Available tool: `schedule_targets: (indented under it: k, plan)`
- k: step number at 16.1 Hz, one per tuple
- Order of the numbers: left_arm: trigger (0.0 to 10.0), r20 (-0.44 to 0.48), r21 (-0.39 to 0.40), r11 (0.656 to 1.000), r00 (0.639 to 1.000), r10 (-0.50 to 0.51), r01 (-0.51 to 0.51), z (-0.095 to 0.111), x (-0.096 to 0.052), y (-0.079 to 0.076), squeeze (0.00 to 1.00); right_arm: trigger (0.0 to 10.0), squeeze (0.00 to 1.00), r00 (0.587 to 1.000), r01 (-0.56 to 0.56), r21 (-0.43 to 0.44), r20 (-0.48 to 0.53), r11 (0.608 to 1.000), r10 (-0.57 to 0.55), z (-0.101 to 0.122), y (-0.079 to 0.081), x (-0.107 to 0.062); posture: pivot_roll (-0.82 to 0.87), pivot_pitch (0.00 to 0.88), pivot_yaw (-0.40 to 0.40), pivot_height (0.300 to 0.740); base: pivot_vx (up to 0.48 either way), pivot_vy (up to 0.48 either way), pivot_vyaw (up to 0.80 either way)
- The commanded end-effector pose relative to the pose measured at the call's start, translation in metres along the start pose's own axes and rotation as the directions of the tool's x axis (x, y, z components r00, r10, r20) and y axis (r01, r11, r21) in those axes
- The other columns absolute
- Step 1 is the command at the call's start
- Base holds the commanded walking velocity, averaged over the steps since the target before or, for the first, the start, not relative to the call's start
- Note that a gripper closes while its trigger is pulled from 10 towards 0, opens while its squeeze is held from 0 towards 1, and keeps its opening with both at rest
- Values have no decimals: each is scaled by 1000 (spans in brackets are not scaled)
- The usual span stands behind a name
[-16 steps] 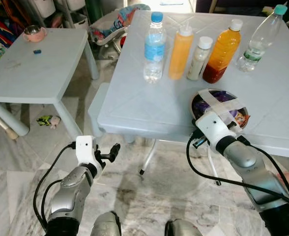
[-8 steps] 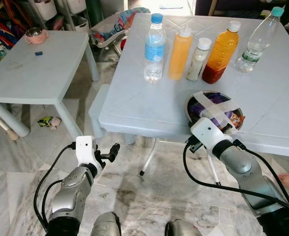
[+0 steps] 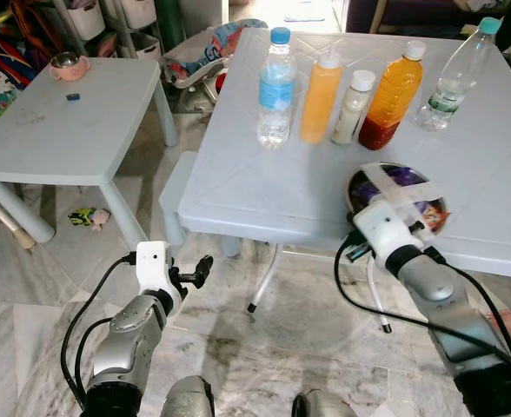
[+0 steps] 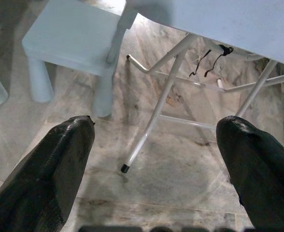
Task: Restocking fridge
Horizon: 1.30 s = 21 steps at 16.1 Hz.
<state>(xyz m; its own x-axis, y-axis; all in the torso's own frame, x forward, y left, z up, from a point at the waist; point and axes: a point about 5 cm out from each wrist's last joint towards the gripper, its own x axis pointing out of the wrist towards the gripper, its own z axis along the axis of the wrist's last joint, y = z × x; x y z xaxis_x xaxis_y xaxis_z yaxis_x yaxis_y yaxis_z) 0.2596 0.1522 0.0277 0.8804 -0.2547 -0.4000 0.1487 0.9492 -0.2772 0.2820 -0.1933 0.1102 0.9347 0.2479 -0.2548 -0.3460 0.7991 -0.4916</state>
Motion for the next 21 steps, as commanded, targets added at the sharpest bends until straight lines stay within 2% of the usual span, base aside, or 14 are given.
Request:
schedule_targets:
  k: [1, 5, 7, 8, 9, 12, 13, 14, 21]
  plan:
    - [10000, -5, 25, 1000, 1000, -2, 2, 1, -1, 3, 0, 10000, 1000, 998, 19, 26, -61, 999, -17, -13, -5, -2, -15, 54, 54, 740, 0, 0, 0]
    - [10000, -18, 44, 999, 1000, -18, 19, 1, -2, 3, 0, 10000, 1000, 997, 47, 54, -64, 997, -43, -14, -13, -1, -11, 59, 62, 740, 0, 0, 0]
    - [10000, -24, 53, 998, 999, -27, 29, 1, -3, 2, 0, 10000, 412, 997, 42, 69, -72, 997, -37, -15, -15, -1, -7, 63, 66, 740, 0, 0, 0]
    - [10000, -27, 55, 998, 999, -31, 32, 1, -3, 2, 0, 10000, 337, 997, 41, 73, -73, 997, -35, -15, -15, 0, -6, 64, 67, 740, 0, 0, 0]
    - [10000, -30, 56, 998, 999, -33, 34, 0, -3, 2, 0, 10000, 0, 997, 36, 77, -76, 996, -30, -15, -16, 0, -4, 67, 70, 740, 0, 0, 0]
    - [10000, -39, 65, 997, 998, -39, 42, 0, -4, 2, 0, 10000, 0, 994, 13, 88, -108, 996, -4, -18, -24, 3, 0, 71, 73, 740, 0, 0, 0]
    - [10000, -39, 67, 997, 998, -40, 43, 0, -4, 1, 0, 549, 0, 994, 7, 95, -113, 995, 4, -19, -25, 4, 1, 72, 74, 740, 0, 0, 0]
    - [10000, -40, 69, 997, 998, -41, 44, 0, -4, 1, 0, 0, 0, 993, 0, 102, -117, 995, 12, -19, -26, 4, 3, 73, 71, 740, 0, 0, 0]
    - [10000, -41, 62, 998, 999, -30, 33, 2, -1, -1, 0, 0, 0, 990, -66, 124, -115, 990, 80, -19, -20, 9, 2, 68, 59, 740, 0, 0, 0]
